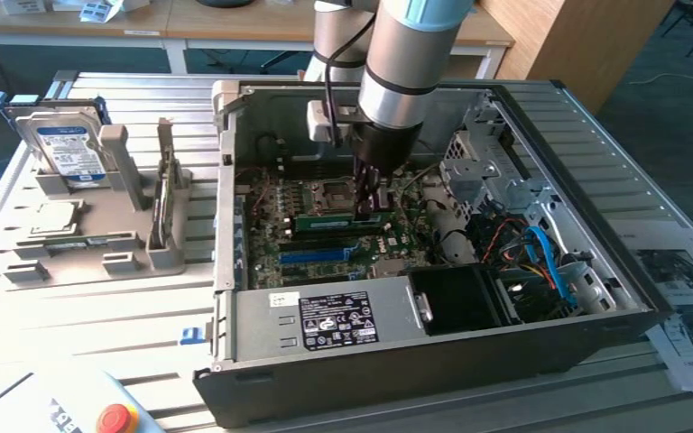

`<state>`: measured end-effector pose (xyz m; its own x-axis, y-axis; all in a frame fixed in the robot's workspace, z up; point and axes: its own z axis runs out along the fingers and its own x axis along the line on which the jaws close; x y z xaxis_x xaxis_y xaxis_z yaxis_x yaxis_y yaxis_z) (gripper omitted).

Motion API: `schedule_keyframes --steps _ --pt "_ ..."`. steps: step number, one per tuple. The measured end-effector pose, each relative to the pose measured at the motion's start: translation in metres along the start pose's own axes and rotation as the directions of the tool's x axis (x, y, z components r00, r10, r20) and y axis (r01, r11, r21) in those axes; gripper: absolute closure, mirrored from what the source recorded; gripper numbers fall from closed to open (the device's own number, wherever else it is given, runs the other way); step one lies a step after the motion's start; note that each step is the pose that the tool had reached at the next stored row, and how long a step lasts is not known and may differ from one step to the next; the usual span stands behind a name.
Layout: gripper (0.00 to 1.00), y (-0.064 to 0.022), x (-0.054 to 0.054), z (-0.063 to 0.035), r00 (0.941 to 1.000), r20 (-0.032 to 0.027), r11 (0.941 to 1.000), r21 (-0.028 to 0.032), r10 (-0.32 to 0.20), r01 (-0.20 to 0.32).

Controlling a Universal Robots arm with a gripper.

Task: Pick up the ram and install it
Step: 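Insert the ram into the slot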

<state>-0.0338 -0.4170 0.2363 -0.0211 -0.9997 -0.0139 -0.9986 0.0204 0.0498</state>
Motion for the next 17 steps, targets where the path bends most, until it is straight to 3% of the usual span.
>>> schedule_keyframes --steps 7,17 --pt "0.88 0.0063 -0.0008 0.0011 1.0000 0.0001 1.0000 0.0023 0.000 0.000" --pt "0.88 0.0059 -0.0021 0.0033 1.0000 0.0000 1.0000 0.0026 0.000 0.000"
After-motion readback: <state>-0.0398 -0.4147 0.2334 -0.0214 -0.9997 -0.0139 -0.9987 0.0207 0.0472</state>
